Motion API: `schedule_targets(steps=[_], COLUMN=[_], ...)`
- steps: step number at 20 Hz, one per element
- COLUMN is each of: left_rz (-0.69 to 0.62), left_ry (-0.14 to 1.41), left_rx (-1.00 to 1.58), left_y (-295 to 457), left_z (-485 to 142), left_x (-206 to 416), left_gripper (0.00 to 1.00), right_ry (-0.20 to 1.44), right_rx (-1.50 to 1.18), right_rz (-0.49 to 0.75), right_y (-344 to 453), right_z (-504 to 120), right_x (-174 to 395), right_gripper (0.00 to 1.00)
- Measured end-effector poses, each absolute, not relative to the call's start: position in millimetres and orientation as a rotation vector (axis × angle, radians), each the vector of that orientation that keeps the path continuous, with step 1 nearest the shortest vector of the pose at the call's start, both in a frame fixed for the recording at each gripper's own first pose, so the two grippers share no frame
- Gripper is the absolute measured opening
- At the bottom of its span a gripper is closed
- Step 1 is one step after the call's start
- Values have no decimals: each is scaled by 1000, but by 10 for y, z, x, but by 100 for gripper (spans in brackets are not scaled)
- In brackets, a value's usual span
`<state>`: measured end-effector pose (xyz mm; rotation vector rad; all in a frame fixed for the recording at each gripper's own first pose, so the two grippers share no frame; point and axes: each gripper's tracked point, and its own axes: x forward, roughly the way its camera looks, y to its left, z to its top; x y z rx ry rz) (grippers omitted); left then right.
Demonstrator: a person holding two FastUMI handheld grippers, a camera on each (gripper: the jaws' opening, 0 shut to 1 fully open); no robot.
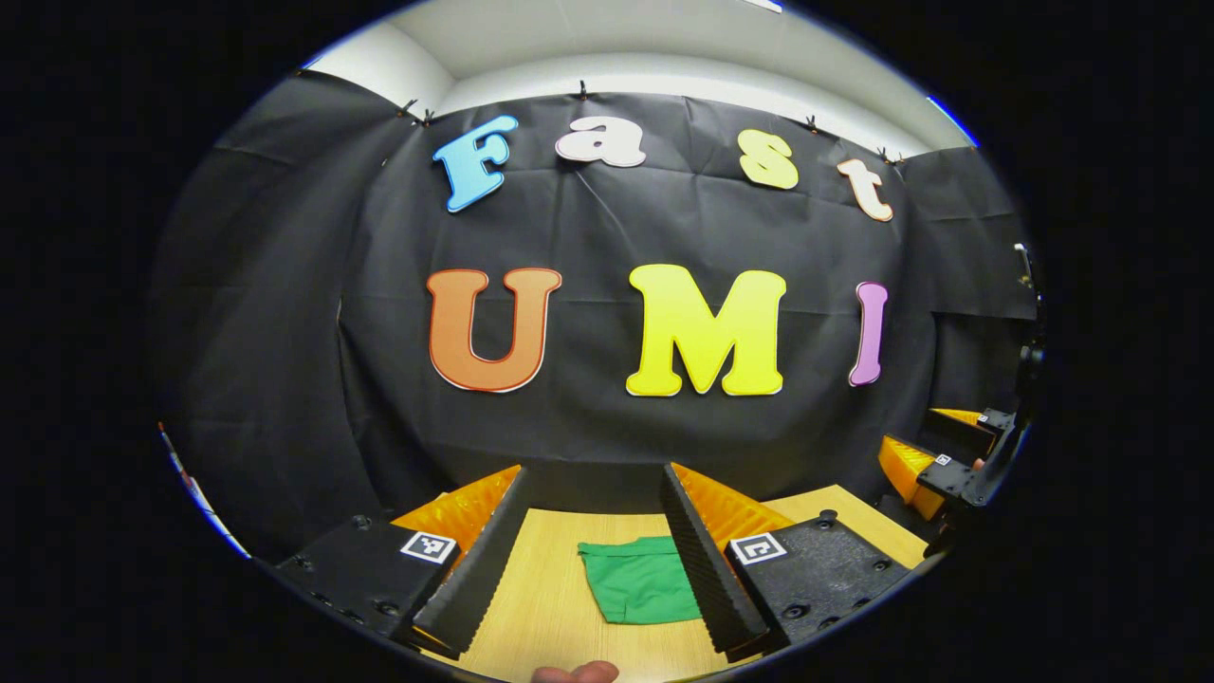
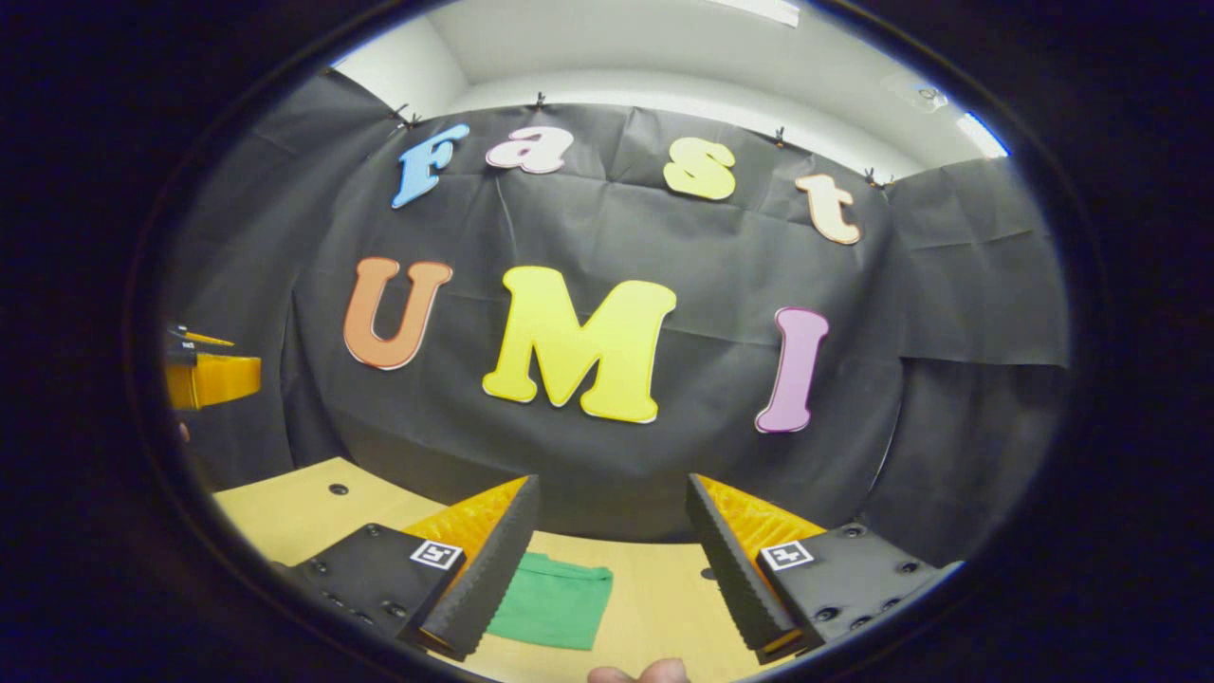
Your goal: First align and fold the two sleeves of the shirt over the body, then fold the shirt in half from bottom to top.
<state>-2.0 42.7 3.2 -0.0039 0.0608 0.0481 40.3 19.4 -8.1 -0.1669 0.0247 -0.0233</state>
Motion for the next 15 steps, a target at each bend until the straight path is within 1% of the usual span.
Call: schedule_targets(steps=[3, 5, 6, 7, 10, 11, 12, 13, 14, 15], left_rz=[43, 39, 38, 36, 34, 36, 37, 37, 39, 40], left_ry=[41, 44, 40, 40, 36, 39, 43, 42, 42, 44], left_rx=[-27, -56, -57, -55, -50, -48, -46, -42, -38, -36], left_y=[406, 353, 345, 324, 299, 292, 281, 269, 253, 243], left_z=[-131, -179, -192, -187, -183, -191, -200, -194, -200, -198], left_x=[-210, -280, -294, -295, -301, -307, -305, -317, -313, -312], left_gripper=[89, 89, 89, 89, 89, 89, 89, 89, 100, 100], right_ry=[63, 81, 85, 78, 51, 49, 48, 48, 48, 48], right_rx=[-171, -168, -159, -154, -142, -127, -112, -100, -88, -76], right_rz=[-17, -13, -1, 5, 6, 6, 3, 2, 1, -1], right_y=[244, 294, 323, 355, 352, 346, 335, 321, 304, 287], right_z=[-233, -286, -283, -254, -189, -176, -174, -172, -179, -175], right_x=[88, -26, -53, -50, -135, -151, -158, -163, -159, -148], right_gripper=[95, 95, 95, 98, 98, 95, 95, 98, 98, 98])
